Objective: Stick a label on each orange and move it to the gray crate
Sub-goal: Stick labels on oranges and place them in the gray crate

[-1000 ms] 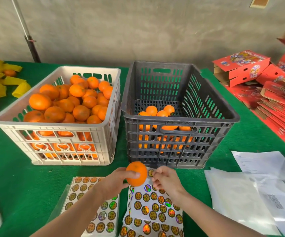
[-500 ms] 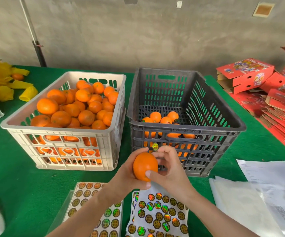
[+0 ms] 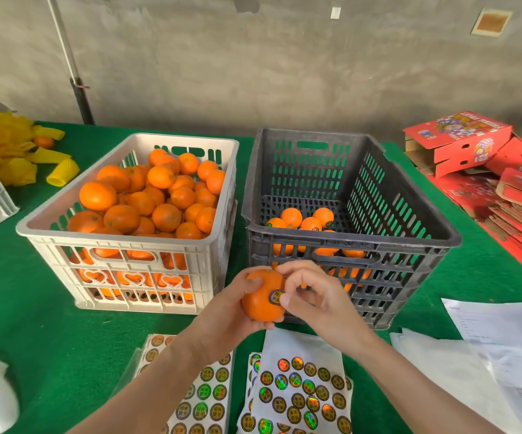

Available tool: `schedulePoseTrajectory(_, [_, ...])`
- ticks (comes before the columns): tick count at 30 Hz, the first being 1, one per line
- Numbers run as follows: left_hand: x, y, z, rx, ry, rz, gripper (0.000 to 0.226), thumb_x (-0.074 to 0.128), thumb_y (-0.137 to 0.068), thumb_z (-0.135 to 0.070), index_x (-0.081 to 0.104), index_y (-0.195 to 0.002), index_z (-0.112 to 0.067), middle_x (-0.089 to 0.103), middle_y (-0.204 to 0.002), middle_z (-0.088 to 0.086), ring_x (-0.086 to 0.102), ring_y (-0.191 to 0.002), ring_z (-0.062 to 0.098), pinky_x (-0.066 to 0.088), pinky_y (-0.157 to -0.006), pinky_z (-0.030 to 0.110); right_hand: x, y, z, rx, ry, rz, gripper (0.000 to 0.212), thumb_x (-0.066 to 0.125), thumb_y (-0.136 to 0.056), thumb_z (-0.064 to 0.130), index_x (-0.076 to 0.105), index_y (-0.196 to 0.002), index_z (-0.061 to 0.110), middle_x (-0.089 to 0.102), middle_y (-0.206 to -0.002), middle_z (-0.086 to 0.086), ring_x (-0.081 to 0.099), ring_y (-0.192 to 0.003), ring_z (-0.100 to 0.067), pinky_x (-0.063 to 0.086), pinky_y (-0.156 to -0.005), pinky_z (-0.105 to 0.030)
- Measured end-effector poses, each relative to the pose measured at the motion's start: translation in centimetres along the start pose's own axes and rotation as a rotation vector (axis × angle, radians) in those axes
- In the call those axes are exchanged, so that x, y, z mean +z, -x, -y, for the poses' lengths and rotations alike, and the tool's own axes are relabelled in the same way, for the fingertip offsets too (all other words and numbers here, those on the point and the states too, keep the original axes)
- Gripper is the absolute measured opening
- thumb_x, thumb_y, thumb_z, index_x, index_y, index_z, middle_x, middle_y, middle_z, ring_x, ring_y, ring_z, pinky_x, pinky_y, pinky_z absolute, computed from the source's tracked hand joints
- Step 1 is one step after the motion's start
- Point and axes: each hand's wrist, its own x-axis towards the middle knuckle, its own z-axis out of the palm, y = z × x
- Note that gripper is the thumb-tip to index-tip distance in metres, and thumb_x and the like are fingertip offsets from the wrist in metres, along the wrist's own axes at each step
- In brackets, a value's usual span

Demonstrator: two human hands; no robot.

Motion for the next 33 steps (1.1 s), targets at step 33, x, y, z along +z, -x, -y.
schedulePoseTrajectory(33, [2.9,-12.7,-11.2,0.513,-1.606,-0.348,0.055,0.057,-0.094,-0.014,0.033,-0.144,-0.015,0.053,-0.130,0.008,0.054,-0.112,0.025,0.045,-0.092,0.035,-14.6,-20.3,-2.2,0.348,1.206,0.183,0.072,0.077,-0.069,0.012,0.037,-0.128,0.014,0.040,-0.124,-0.016,0.052,-0.103,-0.037,0.047,-0.086,-0.041])
